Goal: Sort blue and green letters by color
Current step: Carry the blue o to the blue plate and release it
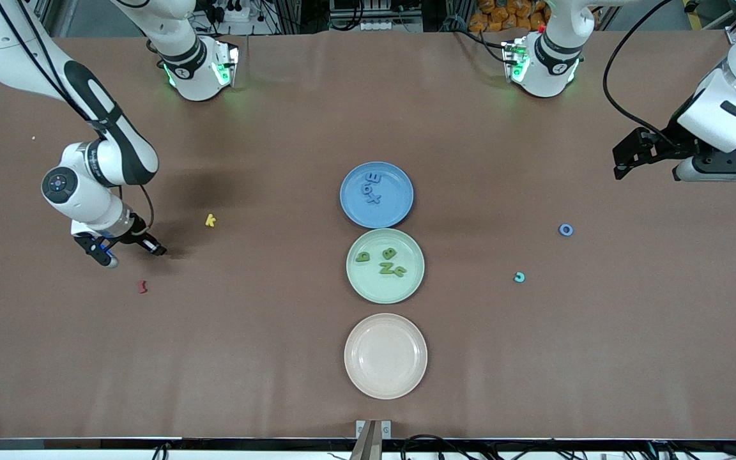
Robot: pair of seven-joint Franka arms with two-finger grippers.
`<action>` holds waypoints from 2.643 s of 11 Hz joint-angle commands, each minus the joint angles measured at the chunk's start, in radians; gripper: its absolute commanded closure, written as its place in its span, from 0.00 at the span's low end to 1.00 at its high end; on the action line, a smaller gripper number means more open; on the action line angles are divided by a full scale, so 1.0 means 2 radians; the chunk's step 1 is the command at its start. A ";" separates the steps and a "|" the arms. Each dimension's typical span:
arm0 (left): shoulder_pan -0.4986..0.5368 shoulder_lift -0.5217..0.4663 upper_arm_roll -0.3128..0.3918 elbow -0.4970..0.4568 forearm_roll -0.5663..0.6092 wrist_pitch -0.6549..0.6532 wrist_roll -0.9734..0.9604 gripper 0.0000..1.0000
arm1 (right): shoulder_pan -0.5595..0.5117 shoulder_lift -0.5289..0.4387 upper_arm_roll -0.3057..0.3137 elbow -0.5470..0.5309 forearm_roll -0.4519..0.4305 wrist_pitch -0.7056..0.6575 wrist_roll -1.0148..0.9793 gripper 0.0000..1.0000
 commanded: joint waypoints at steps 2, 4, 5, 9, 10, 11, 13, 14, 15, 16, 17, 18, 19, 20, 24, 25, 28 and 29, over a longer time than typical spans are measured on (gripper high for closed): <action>0.006 0.006 0.000 0.012 -0.012 -0.010 0.014 0.00 | 0.010 0.010 -0.010 0.002 -0.014 0.008 0.008 0.99; 0.006 0.006 0.000 0.012 -0.012 -0.010 0.014 0.00 | 0.016 0.005 -0.009 0.012 -0.014 -0.001 -0.016 1.00; 0.007 0.006 0.000 0.012 -0.012 -0.010 0.015 0.00 | 0.019 -0.006 -0.009 0.014 -0.014 -0.013 -0.019 1.00; 0.007 0.006 0.000 0.010 -0.012 -0.010 0.015 0.00 | 0.101 -0.049 -0.008 0.042 -0.011 -0.112 -0.018 1.00; 0.007 0.006 0.000 0.010 -0.012 -0.010 0.015 0.00 | 0.124 -0.056 -0.006 0.041 -0.008 -0.114 -0.015 1.00; 0.008 0.006 0.000 0.010 -0.013 -0.010 0.015 0.00 | 0.150 -0.061 -0.005 0.042 -0.008 -0.121 -0.015 1.00; 0.008 0.006 0.000 0.010 -0.013 -0.010 0.015 0.00 | 0.190 -0.070 0.004 0.043 0.017 -0.129 -0.016 1.00; 0.008 0.006 0.000 0.010 -0.013 -0.010 0.015 0.00 | 0.213 -0.070 0.009 0.047 0.028 -0.137 -0.016 1.00; 0.008 0.006 0.000 0.010 -0.013 -0.010 0.015 0.00 | 0.249 -0.070 0.009 0.050 0.036 -0.139 -0.013 1.00; 0.008 0.006 0.000 0.010 -0.013 -0.010 0.015 0.00 | 0.268 -0.070 0.009 0.055 0.055 -0.153 -0.007 1.00; 0.008 0.006 0.000 0.010 -0.013 -0.010 0.015 0.00 | 0.304 -0.067 0.009 0.066 0.077 -0.169 0.002 1.00; 0.008 0.005 0.000 0.010 -0.013 -0.010 0.015 0.00 | 0.332 -0.065 0.008 0.075 0.101 -0.177 0.025 1.00; 0.008 0.006 0.000 0.010 -0.013 -0.010 0.015 0.00 | 0.363 -0.064 0.009 0.082 0.108 -0.180 0.050 1.00; 0.008 0.006 0.000 0.010 -0.013 -0.010 0.015 0.00 | 0.388 -0.062 0.009 0.088 0.108 -0.180 0.079 1.00; 0.008 0.006 0.000 0.010 -0.013 -0.010 0.015 0.00 | 0.468 -0.007 0.020 0.155 0.108 -0.180 0.192 1.00; 0.008 0.006 0.000 0.010 -0.013 -0.010 0.015 0.00 | 0.477 0.017 0.024 0.180 0.107 -0.180 0.217 1.00; 0.007 0.008 0.000 0.010 -0.013 -0.010 0.015 0.00 | 0.494 0.067 0.023 0.241 0.102 -0.180 0.257 0.95; 0.007 0.008 0.000 0.010 -0.013 -0.010 0.015 0.00 | 0.495 0.068 0.023 0.241 0.103 -0.180 0.258 0.68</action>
